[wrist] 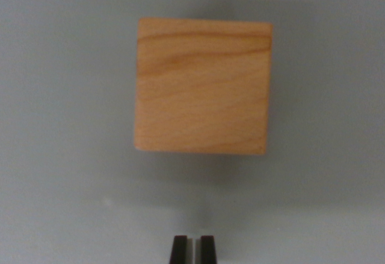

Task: Push wooden cube

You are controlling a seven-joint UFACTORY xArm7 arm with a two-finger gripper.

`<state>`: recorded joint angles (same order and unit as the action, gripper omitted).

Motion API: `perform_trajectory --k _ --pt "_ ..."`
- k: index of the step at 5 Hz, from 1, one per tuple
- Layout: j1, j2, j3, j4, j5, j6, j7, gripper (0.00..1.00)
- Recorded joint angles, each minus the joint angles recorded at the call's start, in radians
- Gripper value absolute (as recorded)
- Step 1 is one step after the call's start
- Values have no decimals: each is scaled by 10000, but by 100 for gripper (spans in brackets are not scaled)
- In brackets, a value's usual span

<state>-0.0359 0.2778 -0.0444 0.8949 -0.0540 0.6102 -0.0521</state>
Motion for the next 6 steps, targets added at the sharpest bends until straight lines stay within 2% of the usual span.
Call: perform_trajectory --k 1,6 --pt "0 0 0 0 0 0 0 100" --pt "0 19 1 30 1 11 0 100"
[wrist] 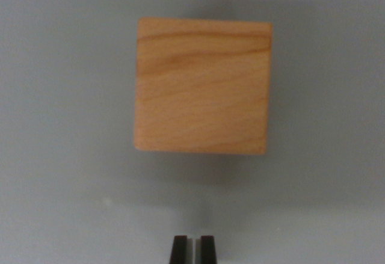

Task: Push wooden cube

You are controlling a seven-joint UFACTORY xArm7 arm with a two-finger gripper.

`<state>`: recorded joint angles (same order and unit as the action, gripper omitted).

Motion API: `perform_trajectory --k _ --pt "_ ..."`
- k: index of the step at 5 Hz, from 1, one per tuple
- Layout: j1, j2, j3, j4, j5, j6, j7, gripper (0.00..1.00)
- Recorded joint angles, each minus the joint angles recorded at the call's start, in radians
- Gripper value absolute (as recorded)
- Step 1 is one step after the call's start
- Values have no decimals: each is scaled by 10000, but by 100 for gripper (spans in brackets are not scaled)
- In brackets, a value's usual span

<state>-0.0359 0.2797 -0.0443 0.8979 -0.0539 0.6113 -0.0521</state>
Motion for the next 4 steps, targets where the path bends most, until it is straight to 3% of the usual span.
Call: perform_trajectory --k 3,4 --pt "0 74 3 119 4 45 0 100" --pt "1 197 7 317 11 120 -1 100"
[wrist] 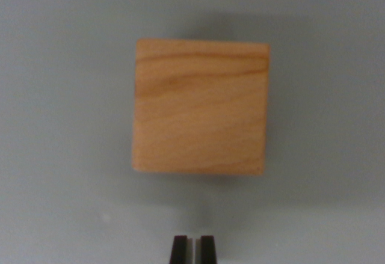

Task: Push wooden cube

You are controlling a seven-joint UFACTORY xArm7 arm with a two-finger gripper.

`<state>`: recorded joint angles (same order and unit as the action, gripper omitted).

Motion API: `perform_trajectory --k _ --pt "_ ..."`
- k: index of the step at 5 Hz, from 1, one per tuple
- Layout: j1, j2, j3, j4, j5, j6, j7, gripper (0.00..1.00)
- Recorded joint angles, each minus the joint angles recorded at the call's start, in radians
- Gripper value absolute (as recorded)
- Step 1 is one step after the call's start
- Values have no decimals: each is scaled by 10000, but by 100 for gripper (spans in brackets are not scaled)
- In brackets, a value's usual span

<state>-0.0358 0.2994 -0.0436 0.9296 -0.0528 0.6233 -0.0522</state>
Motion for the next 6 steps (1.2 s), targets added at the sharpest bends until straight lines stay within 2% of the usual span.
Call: perform_trajectory --k 1,2,3,4,5,6 --pt "0 0 0 0 0 0 0 100" --pt "1 166 6 267 9 101 -1 100" --pt "1 166 6 267 9 101 -1 100" --pt "1 369 14 593 20 225 -2 100" --pt "1 369 14 593 20 225 -2 100" --pt "2 597 22 960 33 364 -3 100"
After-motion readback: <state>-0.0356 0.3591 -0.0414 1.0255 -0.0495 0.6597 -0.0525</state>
